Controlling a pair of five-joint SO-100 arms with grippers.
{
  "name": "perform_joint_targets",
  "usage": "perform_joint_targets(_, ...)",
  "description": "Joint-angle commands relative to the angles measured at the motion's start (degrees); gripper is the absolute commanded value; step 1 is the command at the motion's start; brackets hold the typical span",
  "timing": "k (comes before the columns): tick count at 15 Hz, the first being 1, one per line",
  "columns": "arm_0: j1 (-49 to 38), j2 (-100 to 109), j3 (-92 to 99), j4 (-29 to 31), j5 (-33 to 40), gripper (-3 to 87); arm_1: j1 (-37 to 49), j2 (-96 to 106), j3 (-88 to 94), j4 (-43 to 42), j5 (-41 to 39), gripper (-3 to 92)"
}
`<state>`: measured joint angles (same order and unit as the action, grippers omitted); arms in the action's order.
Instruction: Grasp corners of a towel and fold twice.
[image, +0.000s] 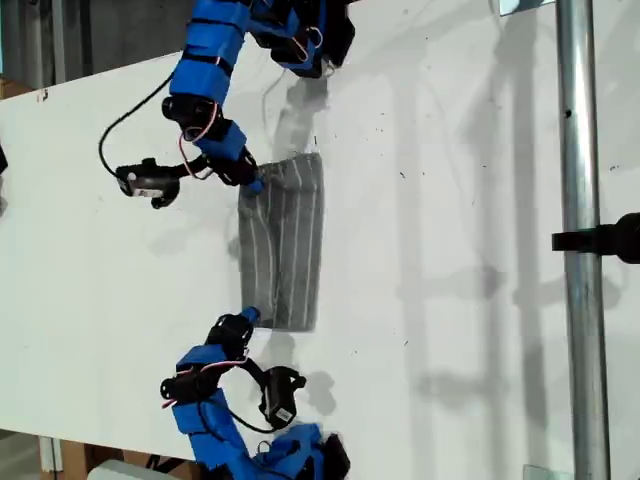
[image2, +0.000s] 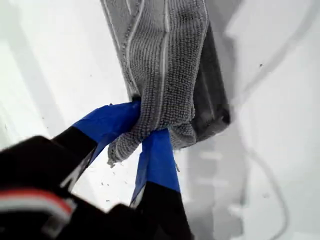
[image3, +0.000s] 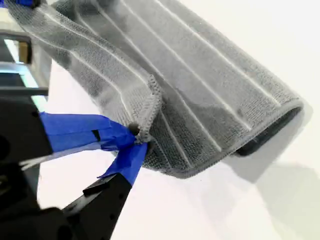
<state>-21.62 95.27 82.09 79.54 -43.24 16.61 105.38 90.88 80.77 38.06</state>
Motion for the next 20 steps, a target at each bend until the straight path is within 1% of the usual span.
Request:
perform_joint_targets(1,-0.3,6.2,3.3,-1.6,-0.2,-2.9,0.9,6.9,0.9,-0.9,-1.4,-0.2)
perform_joint_targets(2,1.2,6.2,7.6,-2.4,-2.4,-2.9,-1.1,7.7,4.0,-0.9,0.8,-0.2)
perform_joint_targets(3,2.7,6.6,13.0,-5.0,-4.5,-2.9,-3.6,7.8,8.0,-1.2,3.6,-0.2)
perform_joint_targets(5,5.2,6.4,22.5,-13.2,-7.4,-2.9,-8.3,7.6,16.1,-2.4,10.2,-0.2)
perform_joint_targets(6,5.3,5.3,25.0,-15.4,-8.7,-2.9,-8.7,7.9,20.7,-3.3,12.7,-0.2)
perform_joint_targets(8,4.9,1.7,26.2,-17.4,-9.2,-2.9,-8.3,8.8,28.8,-6.6,15.2,-0.2)
perform_joint_targets(10,3.3,-3.2,24.7,-17.3,-9.5,-1.3,-6.8,9.1,33.3,-10.7,15.0,-0.2)
perform_joint_targets(11,2.6,-3.5,24.2,-16.3,-9.8,8.2,-5.9,10.5,33.8,-11.1,15.0,8.2)
perform_joint_targets(12,2.0,-1.8,23.6,-14.3,-9.8,23.8,-4.7,14.1,34.6,-10.0,15.0,16.6)
perform_joint_targets(13,1.4,2.5,24.2,-12.8,-9.4,34.7,-3.0,19.7,36.2,-8.3,14.9,22.2)
perform_joint_targets(14,0.9,7.6,24.5,-11.2,-8.2,39.1,-1.1,26.8,38.1,-5.4,14.9,27.0)
perform_joint_targets(15,0.9,13.9,24.9,-9.1,-7.6,39.4,1.2,33.8,39.4,-0.8,15.0,27.0)
perform_joint_targets(16,0.3,20.7,26.3,-8.1,-7.6,39.3,2.7,39.7,40.8,2.8,15.3,33.3)
perform_joint_targets(17,-0.7,27.6,28.7,-7.6,-8.7,40.8,1.3,43.4,42.0,2.5,16.8,32.4)
perform_joint_targets(18,-1.1,35.8,33.3,-8.5,-9.6,42.7,0.9,44.0,43.2,3.2,20.0,31.3)
perform_joint_targets(19,-0.5,45.9,39.8,-11.0,-9.8,41.3,0.8,46.7,45.8,3.4,23.6,31.9)
perform_joint_targets(20,1.2,56.3,47.2,-13.5,-8.9,34.7,0.0,51.3,49.5,3.5,27.0,32.9)
